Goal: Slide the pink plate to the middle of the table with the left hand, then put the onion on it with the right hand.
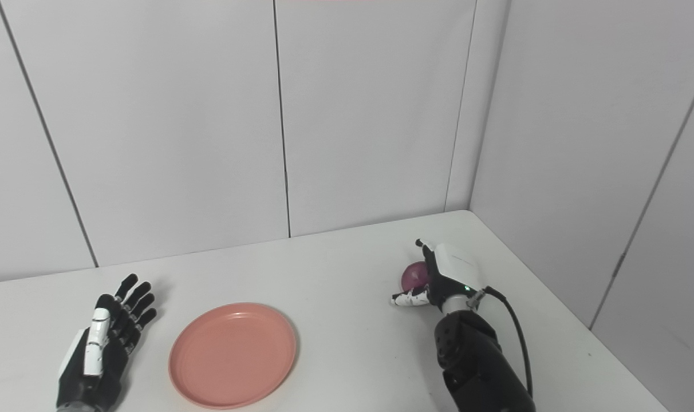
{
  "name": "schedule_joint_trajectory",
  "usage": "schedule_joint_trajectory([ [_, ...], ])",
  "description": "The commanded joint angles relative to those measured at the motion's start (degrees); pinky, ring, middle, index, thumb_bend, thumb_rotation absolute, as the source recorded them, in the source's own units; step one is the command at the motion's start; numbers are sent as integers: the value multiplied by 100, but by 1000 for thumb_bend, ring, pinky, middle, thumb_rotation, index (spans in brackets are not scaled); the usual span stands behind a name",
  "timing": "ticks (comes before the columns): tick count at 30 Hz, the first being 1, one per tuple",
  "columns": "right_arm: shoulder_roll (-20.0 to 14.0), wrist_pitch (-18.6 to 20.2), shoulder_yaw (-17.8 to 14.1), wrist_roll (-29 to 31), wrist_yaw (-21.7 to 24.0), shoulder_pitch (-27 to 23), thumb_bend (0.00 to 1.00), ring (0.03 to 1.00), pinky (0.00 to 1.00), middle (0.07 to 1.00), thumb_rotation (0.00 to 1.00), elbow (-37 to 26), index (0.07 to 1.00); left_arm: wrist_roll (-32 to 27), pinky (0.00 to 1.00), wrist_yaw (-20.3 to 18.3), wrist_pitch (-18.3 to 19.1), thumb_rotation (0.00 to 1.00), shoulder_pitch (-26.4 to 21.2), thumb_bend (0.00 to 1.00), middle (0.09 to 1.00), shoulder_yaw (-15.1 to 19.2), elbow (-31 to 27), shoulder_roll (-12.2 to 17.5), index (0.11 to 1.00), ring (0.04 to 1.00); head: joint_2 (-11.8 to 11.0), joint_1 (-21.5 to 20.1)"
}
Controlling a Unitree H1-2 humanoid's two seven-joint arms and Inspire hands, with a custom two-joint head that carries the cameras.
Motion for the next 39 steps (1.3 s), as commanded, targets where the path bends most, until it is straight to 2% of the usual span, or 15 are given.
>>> schedule_joint_trajectory([
  [1, -97, -38, -40, -1, -212, -315, 732, 835, 811, 840, 112, -80, 844, -14, 947, -40, -17, 1000, 87, 661, 946, -17, 8, 22, 941, 958, 6, 6],
  [5, -105, -20, -4, -32, -260, -324, 669, 755, 718, 771, 14, -40, 802, -5, 947, -18, 30, 1000, 109, 656, 946, -38, -69, 12, 943, 957, 18, 15],
  [10, -100, -32, 15, -49, -417, -342, 625, 622, 565, 680, 0, 50, 763, -8, 950, 10, 99, 1000, 131, 661, 948, -51, -158, 8, 943, 958, 23, 28],
  [11, -100, -28, 21, -55, -443, -345, 574, 531, 466, 554, 0, 72, 746, -17, 950, 15, 108, 1000, 130, 661, 947, -46, -156, 3, 941, 957, 23, 28],
  [12, -103, -29, 29, -52, -463, -348, 556, 504, 428, 512, 0, 91, 734, -21, 950, 14, 102, 1000, 126, 659, 947, -44, -143, 3, 941, 957, 23, 28],
  [16, -88, -66, 10, 29, -552, -344, 517, 420, 399, 546, 0, 125, 716, -29, 950, 3, 77, 1000, 116, 660, 947, -41, -105, 7, 940, 957, 23, 28],
  [19, -53, -232, -65, 162, -729, -303, 516, 414, 363, 546, 0, 127, 697, -34, 949, 10, 87, 1000, 124, 661, 945, -41, -124, -9, 938, 955, 21, 43],
  [21, -27, -245, -98, 235, -834, -304, 518, 408, 326, 540, 0, 148, 678, -39, 951, 16, 123, 1000, 130, 663, 946, -41, -155, -16, 939, 957, 27, 45],
  [26, -1, -276, -132, 378, -983, -306, 519, 409, 305, 530, 0, 142, 627, -25, 952, 20, 136, 1000, 131, 668, 949, -47, -171, -17, 941, 959, 34, 52],
  [27, -5, -286, -125, 393, -1007, -308, 510, 383, 284, 495, 0, 150, 586, -25, 952, 16, 128, 1000, 132, 669, 950, -48, -169, -16, 942, 960, 34, 52],
  [30, 1, -324, -120, 435, -1096, -303, 505, 364, 250, 465, 0, 144, 550, -17, 950, 28, 165, 1000, 146, 666, 949, -58, -230, -29, 941, 959, 44, 66],
  [35, 29, -524, -157, 512, -1358, -278, 509, 376, 278, 479, 0, 89, 536, 4, 954, 33, 182, 1000, 156, 657, 950, -81, -258, -50, 942, 960, 50, 160],
  [37, 68, -630, -204, 586, -1466, -267, 505, 361, 229, 458, 0, 24, 539, 26, 950, 45, 208, 1000, 164, 652, 949, -103, -288, -62, 940, 959, 45, 200],
  [39, 115, -695, -251, 670, -1527, -250, 503, 358, 229, 458, 0, -91, 546, 35, 952, 65, 246, 1000, 175, 650, 949, -118, -327, -78, 940, 958, 40, 238],
])
